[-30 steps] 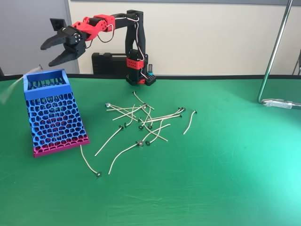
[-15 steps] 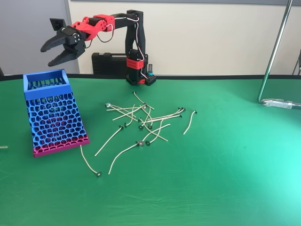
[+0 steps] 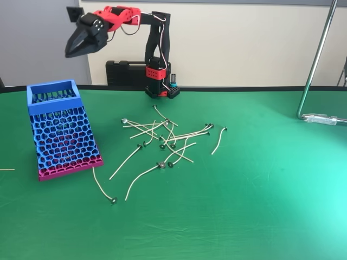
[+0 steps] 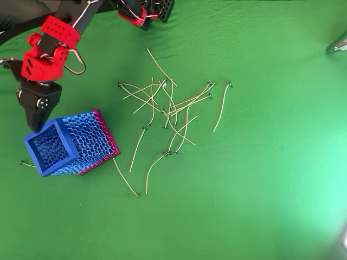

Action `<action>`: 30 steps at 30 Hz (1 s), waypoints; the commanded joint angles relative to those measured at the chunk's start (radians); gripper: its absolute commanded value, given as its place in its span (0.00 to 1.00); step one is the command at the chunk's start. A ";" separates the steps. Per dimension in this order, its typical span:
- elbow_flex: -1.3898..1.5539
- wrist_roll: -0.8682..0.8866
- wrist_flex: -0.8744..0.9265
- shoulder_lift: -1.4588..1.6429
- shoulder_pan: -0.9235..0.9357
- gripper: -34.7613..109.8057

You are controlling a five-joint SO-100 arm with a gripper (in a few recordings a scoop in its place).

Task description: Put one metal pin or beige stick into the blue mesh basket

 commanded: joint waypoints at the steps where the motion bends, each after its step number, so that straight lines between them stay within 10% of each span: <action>1: 0.064 -0.006 0.021 0.123 -0.060 0.24; 17: 0.643 -0.054 0.262 0.799 -0.534 0.24; 30: 1.152 -0.034 0.291 1.261 -0.578 0.24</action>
